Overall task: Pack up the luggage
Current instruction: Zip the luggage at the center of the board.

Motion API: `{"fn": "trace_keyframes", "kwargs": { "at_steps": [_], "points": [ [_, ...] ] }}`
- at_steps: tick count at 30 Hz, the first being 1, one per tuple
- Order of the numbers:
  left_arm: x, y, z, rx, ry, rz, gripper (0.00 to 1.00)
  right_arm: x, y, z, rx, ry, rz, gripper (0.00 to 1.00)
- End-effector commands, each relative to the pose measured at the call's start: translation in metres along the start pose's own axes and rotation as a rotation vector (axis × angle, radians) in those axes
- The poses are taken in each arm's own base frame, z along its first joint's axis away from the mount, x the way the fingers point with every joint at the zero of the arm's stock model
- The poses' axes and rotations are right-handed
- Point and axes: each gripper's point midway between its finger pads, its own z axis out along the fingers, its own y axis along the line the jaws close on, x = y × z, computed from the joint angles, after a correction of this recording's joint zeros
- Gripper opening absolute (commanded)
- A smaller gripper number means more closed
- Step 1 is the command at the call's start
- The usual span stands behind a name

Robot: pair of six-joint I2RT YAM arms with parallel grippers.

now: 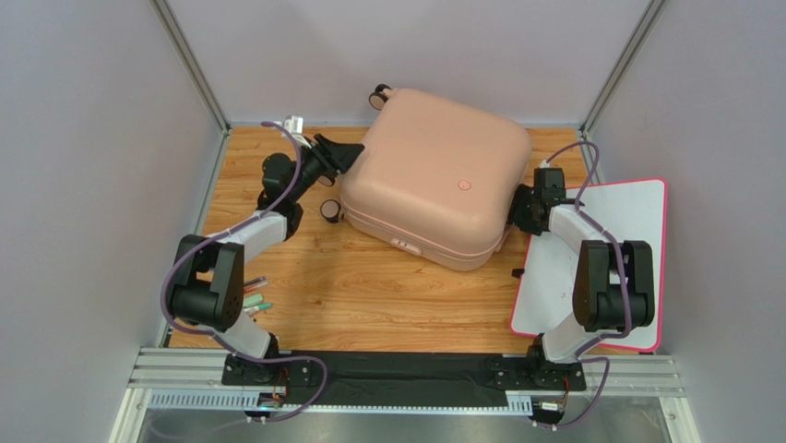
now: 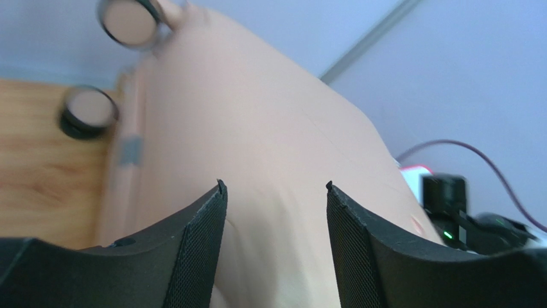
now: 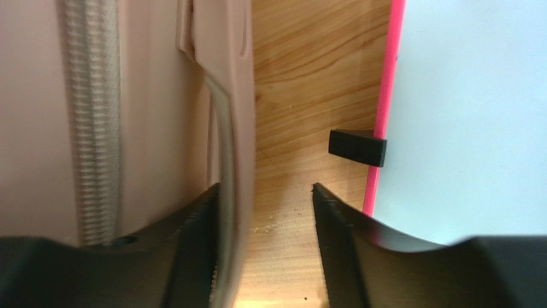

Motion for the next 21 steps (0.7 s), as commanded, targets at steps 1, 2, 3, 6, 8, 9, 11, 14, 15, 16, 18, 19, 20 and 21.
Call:
{"fn": "trace_keyframes", "kwargs": {
  "at_steps": [1, 2, 3, 6, 8, 9, 11, 14, 15, 16, 18, 19, 20, 21],
  "points": [
    [0.078, -0.032, -0.028, 0.074, 0.222, -0.142, 0.65, 0.029, 0.046, -0.005, -0.224, 0.116, -0.077, 0.57],
    [0.082, -0.036, -0.032, 0.075, 0.222, -0.132, 0.65, 0.031, 0.047, -0.003, -0.23, 0.124, -0.083, 0.62],
    [0.087, -0.038, -0.043, 0.071, 0.222, -0.124, 0.64, 0.028, 0.05, -0.002, -0.24, 0.12, -0.088, 0.64],
    [0.102, -0.04, -0.064, 0.054, 0.233, -0.102, 0.64, 0.023, 0.057, 0.002, -0.267, 0.12, -0.102, 0.7],
    [0.109, -0.035, -0.072, 0.035, 0.237, -0.086, 0.64, 0.017, 0.062, 0.004, -0.277, 0.12, -0.107, 0.72],
    [0.114, -0.032, -0.079, 0.024, 0.245, -0.084, 0.64, 0.016, 0.062, 0.005, -0.274, 0.123, -0.105, 0.73],
    [0.121, -0.028, -0.083, 0.015, 0.271, -0.076, 0.64, 0.013, 0.065, 0.006, -0.273, 0.128, -0.092, 0.76],
    [0.126, -0.029, -0.085, 0.025, 0.291, -0.089, 0.64, 0.009, 0.058, 0.007, -0.214, 0.123, -0.051, 0.78],
    [0.126, -0.031, -0.088, 0.029, 0.288, -0.088, 0.64, 0.009, 0.057, 0.004, -0.209, 0.118, -0.047, 0.79],
    [0.124, -0.033, -0.089, 0.034, 0.28, -0.077, 0.64, 0.005, 0.059, -0.003, -0.216, 0.095, -0.042, 0.79],
    [0.108, -0.042, -0.091, 0.04, 0.241, -0.049, 0.64, 0.01, 0.058, -0.012, -0.223, 0.089, -0.034, 0.79],
    [0.102, -0.043, -0.091, 0.028, 0.225, -0.016, 0.64, 0.004, 0.061, -0.024, -0.242, 0.057, -0.036, 0.79],
    [0.09, -0.05, -0.093, 0.017, 0.223, 0.003, 0.65, 0.007, 0.061, -0.03, -0.244, 0.061, -0.033, 0.79],
    [0.083, -0.053, -0.093, 0.003, 0.222, 0.023, 0.65, 0.005, 0.064, -0.038, -0.262, 0.05, -0.04, 0.79]
  ]
}}
